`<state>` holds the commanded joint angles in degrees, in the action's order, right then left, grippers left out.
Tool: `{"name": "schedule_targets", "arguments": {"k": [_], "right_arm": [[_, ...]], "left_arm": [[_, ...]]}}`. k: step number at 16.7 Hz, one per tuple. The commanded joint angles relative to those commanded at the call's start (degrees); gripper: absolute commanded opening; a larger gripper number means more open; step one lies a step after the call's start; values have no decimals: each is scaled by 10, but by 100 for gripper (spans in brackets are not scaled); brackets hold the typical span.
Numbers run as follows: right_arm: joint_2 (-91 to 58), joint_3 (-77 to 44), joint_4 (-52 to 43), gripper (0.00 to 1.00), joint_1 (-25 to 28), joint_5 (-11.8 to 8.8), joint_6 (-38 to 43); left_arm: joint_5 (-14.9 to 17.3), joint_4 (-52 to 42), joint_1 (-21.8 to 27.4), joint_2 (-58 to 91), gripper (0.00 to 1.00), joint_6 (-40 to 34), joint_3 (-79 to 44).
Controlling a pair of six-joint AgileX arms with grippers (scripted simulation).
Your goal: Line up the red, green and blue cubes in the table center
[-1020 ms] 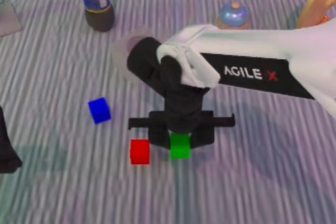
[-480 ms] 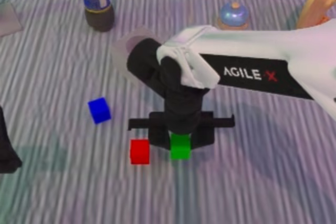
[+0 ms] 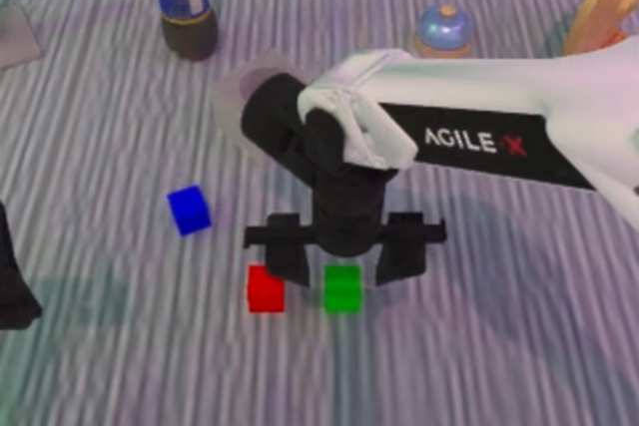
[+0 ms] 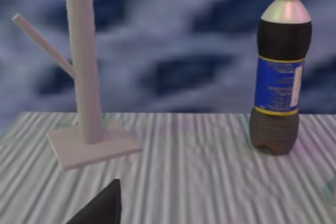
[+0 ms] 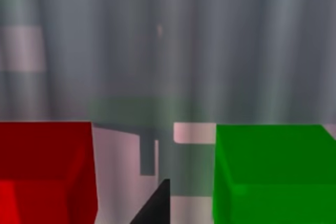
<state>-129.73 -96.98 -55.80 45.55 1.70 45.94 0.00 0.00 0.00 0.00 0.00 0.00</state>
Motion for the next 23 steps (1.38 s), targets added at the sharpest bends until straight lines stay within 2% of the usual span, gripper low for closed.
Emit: {"name": "schedule_targets", "arguments": {"k": [10, 17, 23], "right_arm": [[1, -2, -2, 100, -1, 0, 0], [35, -89, -128, 100, 6, -1, 1], [38, -95, -135, 100, 3, 0, 1]], "left_arm": [[0, 0, 0, 0, 100, 0, 0], [0, 0, 0, 0, 100, 0, 0], [0, 0, 0, 0, 100, 0, 0]]}}
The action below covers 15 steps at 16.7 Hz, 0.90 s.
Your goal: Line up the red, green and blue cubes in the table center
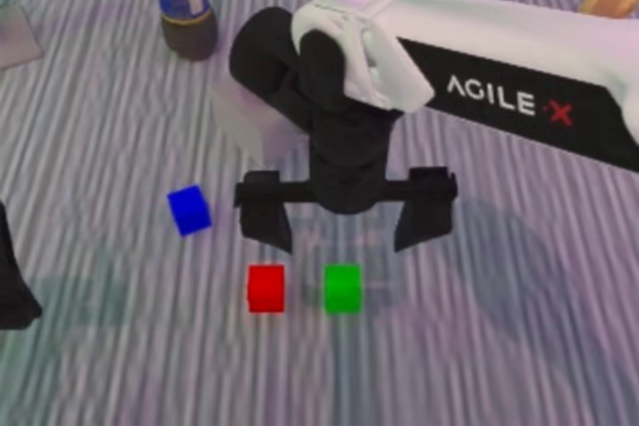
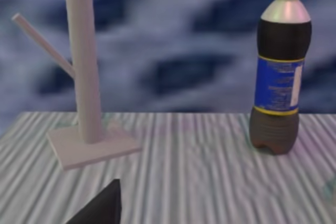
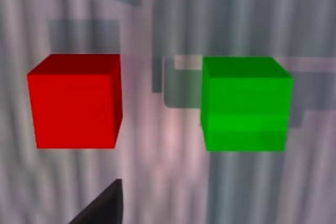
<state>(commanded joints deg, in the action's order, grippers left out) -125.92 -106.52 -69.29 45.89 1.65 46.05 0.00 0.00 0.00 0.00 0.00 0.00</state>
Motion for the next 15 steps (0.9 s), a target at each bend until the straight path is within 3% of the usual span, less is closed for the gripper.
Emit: {"name": "schedule_targets", "arguments": {"k": [7, 15], "right_arm": [[153, 132, 76, 100, -59, 14, -60], [546, 483, 281, 100, -206, 26, -214]], "left_arm": [[2, -86, 28, 141, 100, 66, -136], [0, -308, 90, 580, 100, 229, -461]]}}
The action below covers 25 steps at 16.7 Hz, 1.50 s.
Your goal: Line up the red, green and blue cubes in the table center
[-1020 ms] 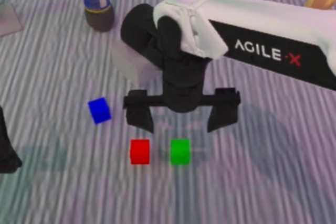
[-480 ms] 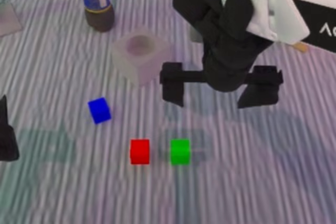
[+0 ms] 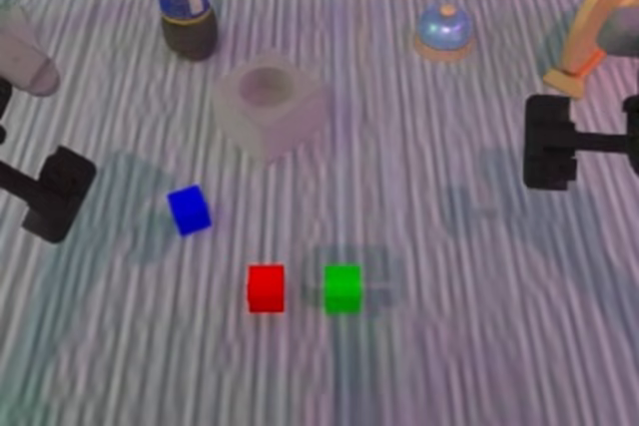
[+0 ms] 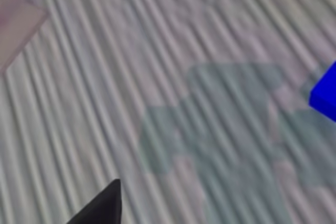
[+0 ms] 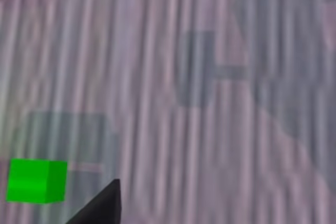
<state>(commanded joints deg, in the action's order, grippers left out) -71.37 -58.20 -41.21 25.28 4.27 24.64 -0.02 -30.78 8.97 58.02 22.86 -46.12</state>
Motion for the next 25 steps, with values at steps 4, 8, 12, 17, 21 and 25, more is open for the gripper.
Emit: {"name": "schedule_targets", "arguments": {"k": [4, 8, 12, 17, 21, 25], "right_arm": [[225, 196, 124, 100, -83, -4, -82], [436, 370, 244, 100, -157, -15, -155], [607, 502, 344, 100, -213, -30, -211], [711, 580, 410, 100, -246, -42, -245], [714, 582, 412, 100, -247, -43, -246], [714, 582, 412, 100, -247, -43, -246]], "left_arm": [[0, -119, 34, 232, 100, 85, -163], [2, -223, 65, 419, 100, 161, -313], [2, -294, 87, 560, 100, 217, -430], [2, -335, 100, 642, 100, 251, -505], [2, -336, 100, 644, 100, 252, -507], [2, -313, 99, 654, 100, 253, -492]]}}
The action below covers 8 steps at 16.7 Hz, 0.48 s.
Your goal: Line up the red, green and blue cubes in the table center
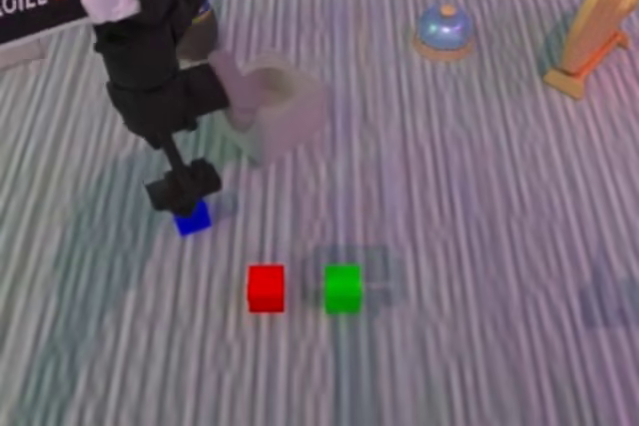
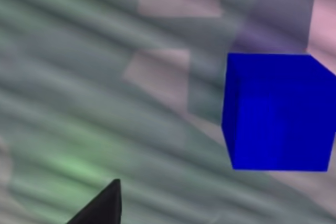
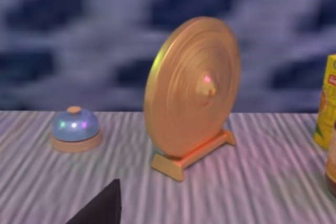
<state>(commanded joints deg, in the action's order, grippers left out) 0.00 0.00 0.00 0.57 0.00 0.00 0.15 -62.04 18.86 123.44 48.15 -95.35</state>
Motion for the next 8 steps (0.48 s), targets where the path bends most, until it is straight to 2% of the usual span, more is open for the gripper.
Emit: {"name": "schedule_targets", "arguments": {"k": [5, 8], "right_arm": [[0, 0, 0, 100, 0, 0, 0], [0, 0, 0, 100, 0, 0, 0]], "left_arm": [[0, 108, 0, 40, 100, 0, 63], [0, 130, 1, 51, 100, 0, 78]]}}
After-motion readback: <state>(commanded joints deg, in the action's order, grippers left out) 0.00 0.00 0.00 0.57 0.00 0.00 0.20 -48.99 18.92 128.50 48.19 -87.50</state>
